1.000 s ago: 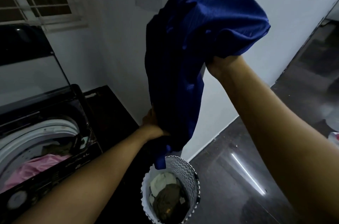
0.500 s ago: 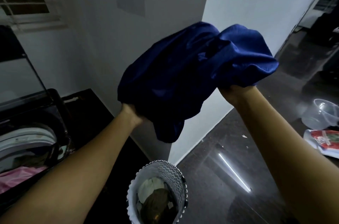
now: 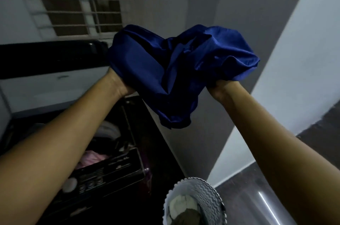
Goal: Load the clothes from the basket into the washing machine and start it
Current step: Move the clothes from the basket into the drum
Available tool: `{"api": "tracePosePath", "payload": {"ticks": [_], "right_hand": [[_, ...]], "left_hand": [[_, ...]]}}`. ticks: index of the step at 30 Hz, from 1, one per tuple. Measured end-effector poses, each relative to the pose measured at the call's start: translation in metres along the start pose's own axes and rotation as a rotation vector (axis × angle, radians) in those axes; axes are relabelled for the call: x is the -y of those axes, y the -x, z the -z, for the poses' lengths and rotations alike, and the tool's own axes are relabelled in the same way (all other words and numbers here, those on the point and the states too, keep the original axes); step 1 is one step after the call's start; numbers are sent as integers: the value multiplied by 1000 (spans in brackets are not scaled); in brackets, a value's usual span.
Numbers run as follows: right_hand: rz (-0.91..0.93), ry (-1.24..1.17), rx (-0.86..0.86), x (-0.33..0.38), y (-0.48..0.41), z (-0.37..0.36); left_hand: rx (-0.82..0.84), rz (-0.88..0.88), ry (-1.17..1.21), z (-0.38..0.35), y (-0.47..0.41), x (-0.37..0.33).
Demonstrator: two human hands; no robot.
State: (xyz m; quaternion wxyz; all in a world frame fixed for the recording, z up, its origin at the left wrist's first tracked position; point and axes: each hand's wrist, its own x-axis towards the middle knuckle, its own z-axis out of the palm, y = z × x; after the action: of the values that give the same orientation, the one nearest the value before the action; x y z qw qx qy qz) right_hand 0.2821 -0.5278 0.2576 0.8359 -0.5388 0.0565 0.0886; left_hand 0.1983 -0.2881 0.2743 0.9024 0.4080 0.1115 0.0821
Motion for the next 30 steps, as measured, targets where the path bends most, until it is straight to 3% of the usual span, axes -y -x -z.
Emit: {"api": "tracePosePath", "payload": {"ticks": [2, 8, 16, 21, 23, 28, 30], "right_hand": [[42, 90, 133, -7, 8, -41], [64, 253, 312, -74, 27, -164], [-137, 458, 389, -191, 33, -244], [-170, 1229, 623, -281, 3, -242], [-164, 1355, 618, -312, -1, -232], [-80, 1689, 990, -355, -3, -234], [-30, 1864, 1005, -363, -16, -233]], "left_hand": [[-19, -37, -3, 33, -1, -30], [-223, -110, -33, 142, 26, -106], [-425, 77, -184, 288, 18, -108], [-591, 265, -423, 382, -6, -70], [-660, 357, -535, 413, -10, -53], [-511, 457, -1017, 471, -7, -24], [-442, 414, -1190, 486, -1, -18]]}}
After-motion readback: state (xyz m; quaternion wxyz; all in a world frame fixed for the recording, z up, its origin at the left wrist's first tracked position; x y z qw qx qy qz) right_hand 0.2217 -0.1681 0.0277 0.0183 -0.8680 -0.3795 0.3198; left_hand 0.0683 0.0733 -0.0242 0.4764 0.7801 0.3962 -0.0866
